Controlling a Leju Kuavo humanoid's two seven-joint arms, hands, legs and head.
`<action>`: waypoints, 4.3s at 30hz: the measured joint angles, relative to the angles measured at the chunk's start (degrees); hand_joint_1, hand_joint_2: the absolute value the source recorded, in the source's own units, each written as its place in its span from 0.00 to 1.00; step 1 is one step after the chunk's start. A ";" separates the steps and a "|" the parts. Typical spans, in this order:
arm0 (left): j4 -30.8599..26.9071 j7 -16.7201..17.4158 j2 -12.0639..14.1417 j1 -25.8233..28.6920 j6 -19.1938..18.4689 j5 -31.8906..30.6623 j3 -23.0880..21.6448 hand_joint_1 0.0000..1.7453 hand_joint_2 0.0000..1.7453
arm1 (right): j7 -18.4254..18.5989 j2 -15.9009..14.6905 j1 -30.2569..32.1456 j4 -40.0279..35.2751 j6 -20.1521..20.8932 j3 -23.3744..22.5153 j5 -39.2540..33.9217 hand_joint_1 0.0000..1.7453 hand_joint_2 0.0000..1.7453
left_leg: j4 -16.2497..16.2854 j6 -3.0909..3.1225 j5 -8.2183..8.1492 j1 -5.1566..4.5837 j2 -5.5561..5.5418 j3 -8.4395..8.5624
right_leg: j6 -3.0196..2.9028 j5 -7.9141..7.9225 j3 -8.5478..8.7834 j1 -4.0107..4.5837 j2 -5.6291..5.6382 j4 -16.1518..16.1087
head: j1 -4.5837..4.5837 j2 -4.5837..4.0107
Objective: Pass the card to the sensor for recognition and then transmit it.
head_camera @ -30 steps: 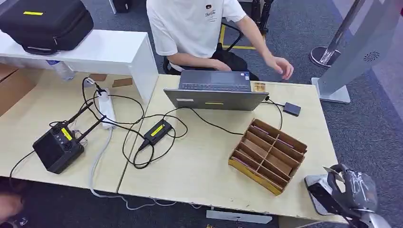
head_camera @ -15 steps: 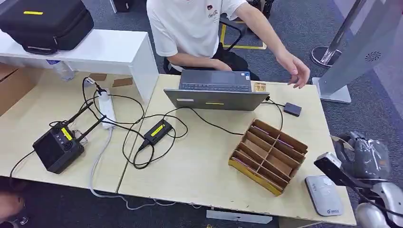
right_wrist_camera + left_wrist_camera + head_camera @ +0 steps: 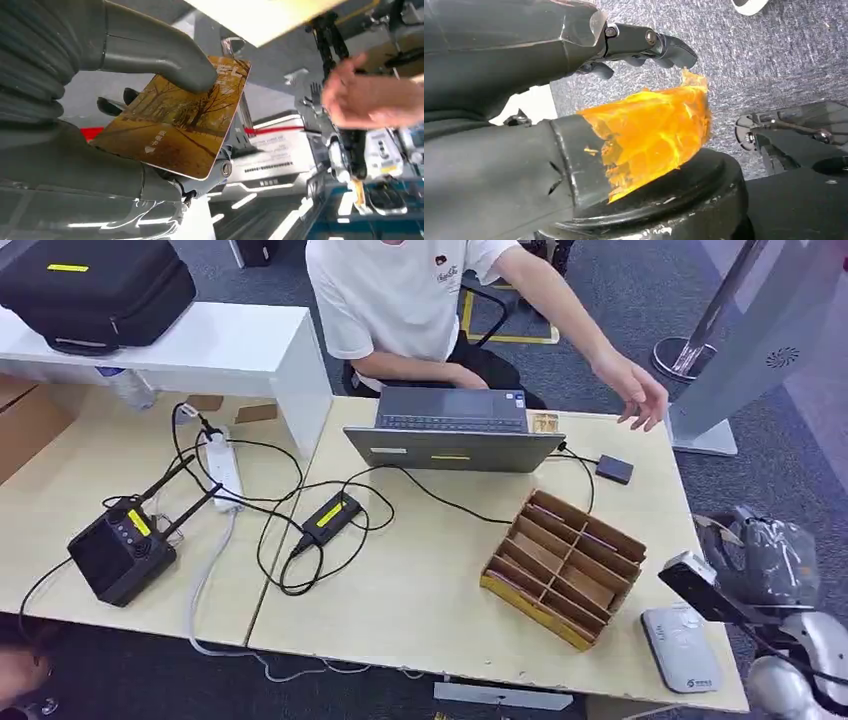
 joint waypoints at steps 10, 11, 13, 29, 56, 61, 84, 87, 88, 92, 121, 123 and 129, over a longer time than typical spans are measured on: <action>0.00 -3.28 0.07 -0.21 -0.85 -5.55 -3.23 0.00 0.00 | 7.27 1.84 -25.41 6.67 1.45 15.18 13.62 1.00 1.00 | -0.04 -0.13 0.14 0.06 0.16 0.00 | -0.05 0.16 -0.07 0.06 0.22 0.19 | 0.05 0.00; 0.00 -3.28 0.09 -0.26 -1.16 -5.97 -3.72 0.00 0.00 | 8.62 3.44 -28.70 9.19 1.16 17.61 16.05 1.00 1.00 | -0.03 -0.15 0.15 0.06 0.42 0.06 | -0.12 0.22 -0.18 0.06 0.49 0.17 | -0.06 0.00; 0.00 -3.30 0.07 -0.64 -1.47 -6.38 -4.37 0.00 0.00 | 10.91 5.91 -32.63 12.84 -0.13 21.32 19.46 1.00 1.00 | -0.02 -0.15 0.15 0.13 0.44 0.08 | -0.12 0.24 -0.18 0.12 0.49 0.16 | -0.04 0.00; 0.00 -3.15 0.22 -0.33 -4.09 -6.69 -6.67 0.00 0.00 | 13.97 15.10 -43.41 30.79 -3.71 32.72 24.35 1.00 1.00 | -0.01 -0.29 0.28 0.20 -0.04 -0.18 | -0.14 0.26 -0.27 0.16 0.05 0.16 | 0.00 0.00; 0.00 -1.68 0.39 -1.24 -4.83 -5.62 -6.69 0.00 1.00 | 12.46 17.14 -43.45 33.83 -5.02 34.45 22.17 0.00 1.00 | 0.00 -0.29 0.28 0.20 -0.04 -0.17 | -0.13 0.26 -0.28 0.15 0.04 0.15 | 0.00 0.00; 0.00 -1.68 0.35 -1.30 -4.28 -4.53 -6.62 0.00 1.00 | 10.73 16.63 -39.99 30.19 -6.90 33.93 19.54 0.00 1.00 | 0.00 -0.29 0.27 0.21 -0.04 -0.15 | -0.13 0.26 -0.29 0.16 0.04 0.14 | 0.00 0.00; 0.00 -0.96 0.17 -1.58 -2.43 0.92 -1.38 0.00 1.00 | 4.29 7.30 -4.82 -12.30 -12.45 24.38 15.43 0.00 1.00 | -0.03 -0.29 0.23 0.21 -0.02 -0.18 | -0.12 0.22 -0.28 0.17 0.00 0.10 | 0.00 0.00; 0.00 -0.96 0.17 -1.56 -2.23 1.40 -0.94 0.00 1.00 | 3.65 7.12 -1.65 -14.90 -13.15 24.05 15.56 0.00 1.00 | -0.03 -0.29 0.23 0.21 -0.03 -0.19 | -0.12 0.22 -0.28 0.17 -0.01 0.09 | 0.00 0.00; 0.00 -0.96 0.15 -1.56 -2.21 1.53 -0.85 0.00 1.00 | 3.43 7.12 -0.46 -15.62 -13.59 23.94 15.82 0.00 1.00 | -0.04 -0.29 0.23 0.21 -0.03 -0.19 | -0.12 0.22 -0.28 0.17 -0.01 0.09 | 0.00 0.00; 0.00 -0.96 0.09 -1.55 -2.08 2.12 -0.26 0.00 1.00 | 2.29 7.12 4.34 -17.49 -14.27 23.65 16.59 0.00 1.00 | -0.05 -0.29 0.22 0.21 -0.04 -0.20 | -0.12 0.21 -0.28 0.17 -0.01 0.09 | 0.00 0.00; 0.00 -0.59 -0.31 -1.59 -1.57 2.27 1.55 0.00 1.00 | -1.81 19.95 20.05 -9.10 -14.44 18.78 24.48 0.00 1.00 | -0.08 -0.31 0.20 0.21 0.01 -0.17 | -0.19 0.16 -0.27 0.17 0.00 0.09 | 0.00 0.00; 0.00 -0.59 -0.31 -1.59 -1.57 2.25 1.55 0.00 1.00 | -1.84 20.44 20.05 -8.24 -14.44 18.34 24.48 0.00 1.00 | -0.08 -0.31 0.20 0.21 0.01 -0.17 | -0.19 0.16 -0.27 0.17 0.00 0.09 | 0.00 0.00; 0.00 -0.59 -0.31 -1.60 -1.57 2.25 1.55 0.00 1.00 | -1.84 20.48 20.05 -8.17 -14.44 18.32 24.48 0.00 1.00 | -0.08 -0.31 0.20 0.21 0.01 -0.17 | -0.19 0.16 -0.27 0.17 0.00 0.09 | 0.00 0.00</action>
